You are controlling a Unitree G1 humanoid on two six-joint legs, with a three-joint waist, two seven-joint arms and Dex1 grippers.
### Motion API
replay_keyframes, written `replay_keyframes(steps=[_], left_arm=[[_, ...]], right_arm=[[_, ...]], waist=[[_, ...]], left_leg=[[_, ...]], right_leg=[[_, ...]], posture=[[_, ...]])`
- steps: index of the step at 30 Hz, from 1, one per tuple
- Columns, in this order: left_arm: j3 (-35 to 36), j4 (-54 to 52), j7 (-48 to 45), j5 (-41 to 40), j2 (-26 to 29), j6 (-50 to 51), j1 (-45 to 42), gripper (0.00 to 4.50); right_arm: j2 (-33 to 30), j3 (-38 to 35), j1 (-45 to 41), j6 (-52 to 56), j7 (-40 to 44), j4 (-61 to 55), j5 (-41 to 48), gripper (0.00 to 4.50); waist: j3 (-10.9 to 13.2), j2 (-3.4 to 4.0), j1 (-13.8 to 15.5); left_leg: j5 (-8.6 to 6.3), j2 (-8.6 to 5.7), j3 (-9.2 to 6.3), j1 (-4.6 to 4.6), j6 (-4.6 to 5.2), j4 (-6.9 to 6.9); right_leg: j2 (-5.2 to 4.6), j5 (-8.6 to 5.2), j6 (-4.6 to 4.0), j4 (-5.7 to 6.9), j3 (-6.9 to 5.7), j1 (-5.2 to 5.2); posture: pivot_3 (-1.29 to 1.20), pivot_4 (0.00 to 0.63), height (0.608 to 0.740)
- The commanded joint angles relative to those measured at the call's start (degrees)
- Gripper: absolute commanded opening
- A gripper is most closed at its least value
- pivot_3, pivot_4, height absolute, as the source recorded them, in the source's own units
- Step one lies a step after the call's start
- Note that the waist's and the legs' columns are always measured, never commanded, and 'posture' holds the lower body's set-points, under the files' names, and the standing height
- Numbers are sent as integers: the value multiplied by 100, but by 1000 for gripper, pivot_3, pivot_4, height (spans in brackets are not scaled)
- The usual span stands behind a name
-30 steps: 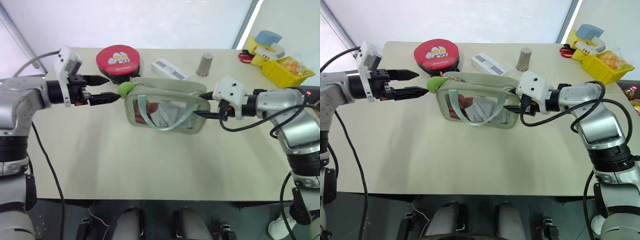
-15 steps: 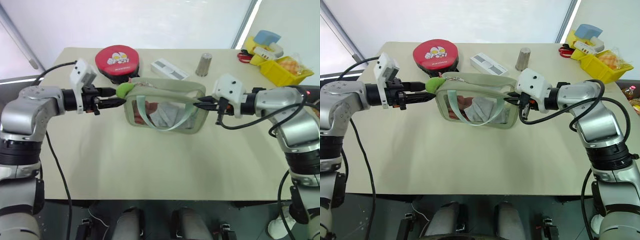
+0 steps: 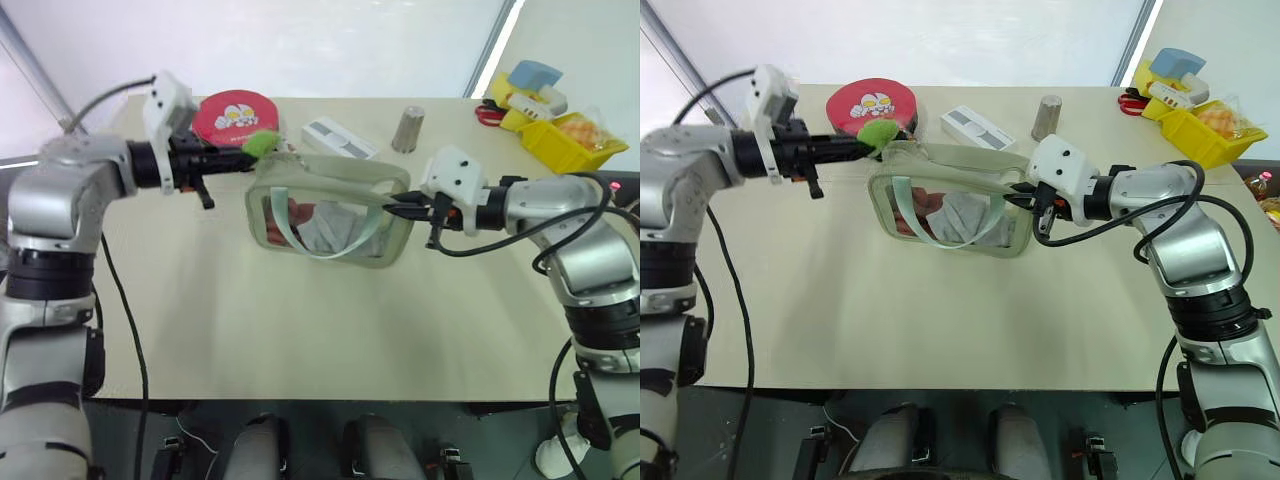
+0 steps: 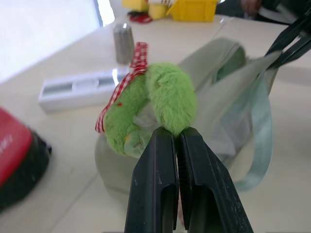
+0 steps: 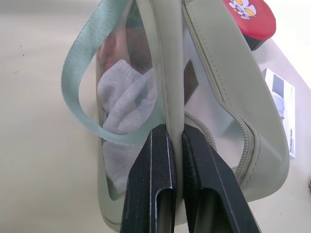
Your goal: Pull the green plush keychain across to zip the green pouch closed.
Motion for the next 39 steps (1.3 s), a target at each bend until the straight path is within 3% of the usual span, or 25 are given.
replay_keyframes(steps=[1, 8, 11, 18, 25, 36, 39], left_arm=[[-272, -227, -126, 227, -108, -322, -178, 40], [-727, 141, 28, 972, -411, -1250, -52, 40], [-633, 356, 145, 1070, -533, -1430, -134, 939], [-449, 228, -39, 984, -339, -1221, -201, 4466], [-265, 178, -421, 984, 372, -1131, 180, 4466], [-226, 497, -3, 1086, -228, -1389, 466, 4466], [-190, 306, -115, 1004, -141, -1248, 563, 3162]], right_arm=[[47, -71, -82, -36, -74, -287, 54, 0], [80, -88, -30, 71, -153, -458, 80, 0], [84, -101, 7, 114, -178, -524, 100, 0], [102, -92, 12, 98, -180, -504, 110, 0], [142, -75, 9, 2, -141, -447, 101, 0], [151, -44, -107, -47, -46, -306, 68, 0], [137, -57, -136, -55, -35, -269, 51, 0]], waist=[[0, 0, -1], [0, 0, 2], [0, 0, 6], [0, 0, -7], [0, 0, -13], [1, -1, 13], [1, -1, -9]], left_leg=[[0, 0, 0, 0, 0, 0], [0, 0, 0, 0, 0, 0], [0, 0, 0, 0, 0, 0], [0, 0, 0, -1, 0, 0], [0, 1, 0, 0, 0, 0], [0, -3, -1, -2, 1, 1], [0, -2, -1, -2, 0, 1]], right_leg=[[1, 0, 0, 0, 0, 0], [0, 0, 0, 0, 1, -1], [-1, 0, 0, 0, 1, 0], [-1, 0, 0, 0, 1, -1], [0, 0, 0, 0, 1, -2], [-6, 0, 0, 0, -1, 0], [-5, 0, 0, 0, -1, -1]], posture=[[0, 150, 740], [0, 150, 740], [0, 150, 740], [0, 150, 740], [0, 150, 740], [0, 150, 740], [0, 150, 740]])
